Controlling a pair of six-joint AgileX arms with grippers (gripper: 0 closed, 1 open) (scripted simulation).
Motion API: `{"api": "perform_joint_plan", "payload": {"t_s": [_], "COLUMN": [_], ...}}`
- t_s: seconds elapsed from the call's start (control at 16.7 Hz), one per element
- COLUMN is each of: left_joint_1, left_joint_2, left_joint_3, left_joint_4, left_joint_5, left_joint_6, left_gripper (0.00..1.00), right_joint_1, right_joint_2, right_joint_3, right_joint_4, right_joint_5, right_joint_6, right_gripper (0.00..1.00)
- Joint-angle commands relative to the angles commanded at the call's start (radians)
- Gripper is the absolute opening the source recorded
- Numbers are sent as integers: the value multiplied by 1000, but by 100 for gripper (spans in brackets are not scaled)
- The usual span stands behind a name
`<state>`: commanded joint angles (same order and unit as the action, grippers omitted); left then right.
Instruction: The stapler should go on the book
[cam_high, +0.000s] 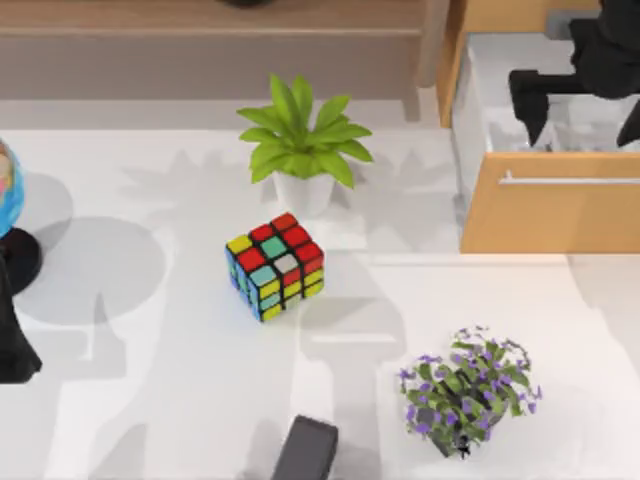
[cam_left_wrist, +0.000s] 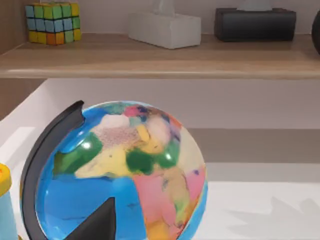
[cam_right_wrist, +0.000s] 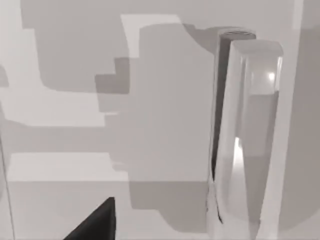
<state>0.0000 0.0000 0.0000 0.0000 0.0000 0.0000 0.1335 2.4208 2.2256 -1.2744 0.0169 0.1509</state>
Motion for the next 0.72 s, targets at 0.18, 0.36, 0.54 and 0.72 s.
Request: {"api": "perform_joint_plan", "payload": {"t_s": [0.18, 0.36, 0.54, 0.72], "left_joint_1": [0, 0, 0, 0], "left_joint_2": [0, 0, 0, 0], "left_joint_3": [0, 0, 0, 0], "left_joint_4": [0, 0, 0, 0], "left_joint_5": [0, 0, 0, 0], "left_joint_6": [0, 0, 0, 0], "left_gripper": [100, 100, 100, 100], "right_joint_1": [0, -5, -4, -2], "right_joint_2": [7, 6, 0, -16], "right_joint_3": [9, 7, -8, -48], "right_joint_4": [-4, -2, 6, 31], "right_joint_5": [0, 0, 0, 0], "right_joint_6": [1, 0, -1, -1], "right_gripper": [100, 100, 100, 100]}}
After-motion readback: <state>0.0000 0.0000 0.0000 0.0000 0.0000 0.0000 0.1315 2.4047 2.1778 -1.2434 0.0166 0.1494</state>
